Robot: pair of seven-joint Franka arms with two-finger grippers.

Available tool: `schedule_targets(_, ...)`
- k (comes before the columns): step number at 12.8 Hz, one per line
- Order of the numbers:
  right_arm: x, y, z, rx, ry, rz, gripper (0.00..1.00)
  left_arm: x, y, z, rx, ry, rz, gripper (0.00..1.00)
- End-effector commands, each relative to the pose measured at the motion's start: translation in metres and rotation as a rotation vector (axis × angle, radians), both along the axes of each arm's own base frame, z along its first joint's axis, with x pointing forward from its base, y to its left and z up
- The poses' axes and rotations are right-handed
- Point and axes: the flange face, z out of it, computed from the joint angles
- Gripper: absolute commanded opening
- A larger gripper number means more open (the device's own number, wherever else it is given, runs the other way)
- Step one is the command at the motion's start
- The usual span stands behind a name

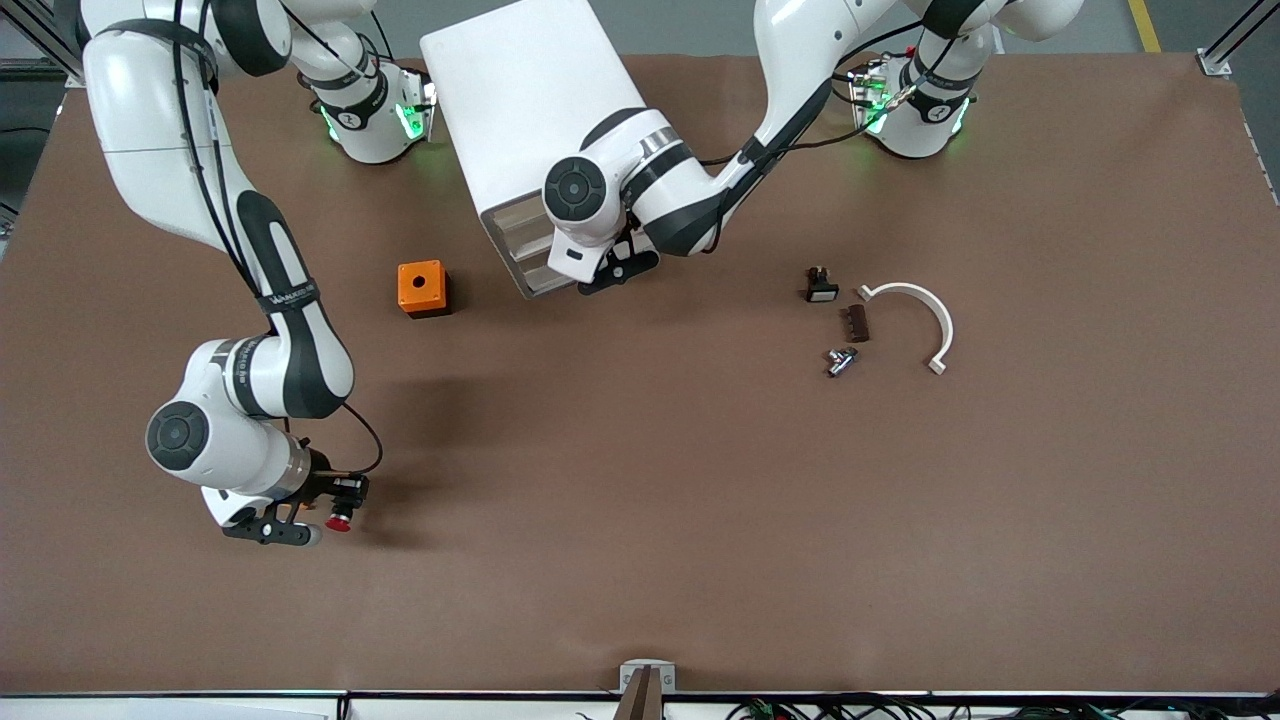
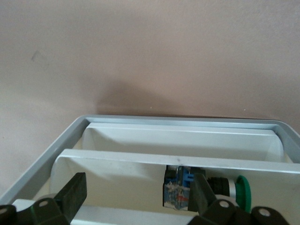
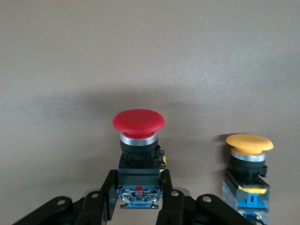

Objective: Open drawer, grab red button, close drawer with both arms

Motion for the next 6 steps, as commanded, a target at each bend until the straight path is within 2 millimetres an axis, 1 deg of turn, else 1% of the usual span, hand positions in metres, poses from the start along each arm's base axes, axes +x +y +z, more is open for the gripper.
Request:
schedule_targets(1,0.007,-0.003,-0.01,-0.001,-0.013,0.013,0.32,-0.009,0.001,0.004,0.017,0.015,0.022,1.0)
schedule_targets(3,0.007,-0.003,-0.011,0.001,-0.011,0.006,0.55,0.004,0.009,0.009,0.024,0.0,0.037,1.0)
schedule_targets(4,0.01,-0.001,-0.005,0.004,-0.023,0.007,0.75,0.022,0.019,0.011,0.035,-0.018,0.082,1.0)
schedule_targets(5,0.012,-0.002,0.003,0.006,-0.037,0.011,1.0,0.042,0.03,0.016,0.046,-0.034,0.144,1.0)
schedule_targets(6,0.014,-0.009,0.01,0.008,-0.047,0.017,1.0,0.066,0.044,0.02,0.056,-0.059,0.196,1.0)
